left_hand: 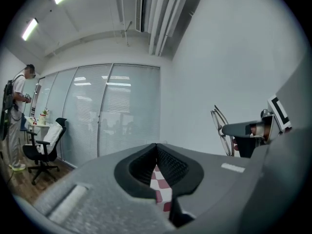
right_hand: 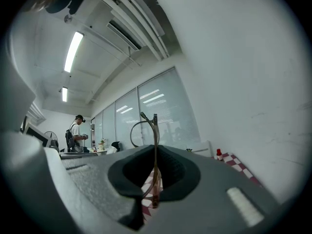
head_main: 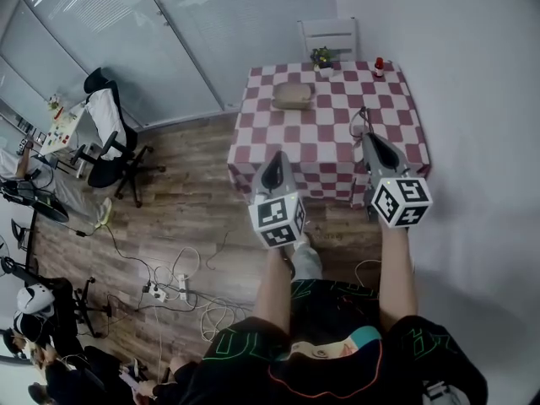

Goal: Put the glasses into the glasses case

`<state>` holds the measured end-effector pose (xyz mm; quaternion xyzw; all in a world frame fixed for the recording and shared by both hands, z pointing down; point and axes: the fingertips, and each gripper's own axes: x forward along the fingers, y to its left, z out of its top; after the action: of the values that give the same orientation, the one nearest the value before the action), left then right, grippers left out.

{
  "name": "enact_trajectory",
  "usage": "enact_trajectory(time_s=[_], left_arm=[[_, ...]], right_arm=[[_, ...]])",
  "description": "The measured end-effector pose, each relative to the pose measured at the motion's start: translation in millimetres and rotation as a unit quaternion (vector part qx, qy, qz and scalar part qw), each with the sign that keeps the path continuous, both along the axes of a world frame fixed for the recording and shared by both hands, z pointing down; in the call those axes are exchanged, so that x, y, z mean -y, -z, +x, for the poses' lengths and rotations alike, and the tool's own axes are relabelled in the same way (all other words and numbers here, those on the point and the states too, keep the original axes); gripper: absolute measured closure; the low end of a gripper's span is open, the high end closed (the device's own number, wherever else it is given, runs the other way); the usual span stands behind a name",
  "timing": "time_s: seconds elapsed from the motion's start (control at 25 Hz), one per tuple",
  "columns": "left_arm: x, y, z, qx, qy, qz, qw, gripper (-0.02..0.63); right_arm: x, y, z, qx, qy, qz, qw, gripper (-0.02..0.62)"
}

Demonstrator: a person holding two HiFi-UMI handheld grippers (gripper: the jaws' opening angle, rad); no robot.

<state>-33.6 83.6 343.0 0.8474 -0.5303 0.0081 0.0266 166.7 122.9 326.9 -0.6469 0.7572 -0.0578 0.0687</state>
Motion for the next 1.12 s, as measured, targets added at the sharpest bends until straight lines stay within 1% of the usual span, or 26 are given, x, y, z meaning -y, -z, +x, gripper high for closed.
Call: enact_trajectory(time_s=[0.16, 0.4, 0.52, 0.68, 0.96, 1.12], left_arm=[[14, -4, -9, -0.001, 0.006, -0.002, 1.0000, 0.597], [36, -17, -29, -0.001, 0.022, -0.020, 0.9996, 0.597], [48, -32, -42, 0.000, 0.033, -0.040, 0.9987, 0.597], [63, -56, -42, 0.004, 0.029, -0.066, 0.9974, 0.597], [102, -88, -40, 0.016, 0.019, -0.103, 0.9944, 0.595], [132, -104, -46, 0.018, 0.020, -0.121, 0.9923, 0.595]], right_arm=[[19, -3, -11, -0.003, 0.010, -0.003, 1.000, 0.576], [48, -14, -26, -0.002, 0.020, -0.018, 1.000, 0.577], [63, -28, -39, -0.004, 0.034, -0.034, 0.999, 0.576], [82, -54, -46, 0.004, 0.047, -0.061, 0.997, 0.577], [127, -90, -46, 0.017, 0.041, -0.100, 0.994, 0.577], [154, -109, -48, 0.016, 0.035, -0.120, 0.992, 0.577]])
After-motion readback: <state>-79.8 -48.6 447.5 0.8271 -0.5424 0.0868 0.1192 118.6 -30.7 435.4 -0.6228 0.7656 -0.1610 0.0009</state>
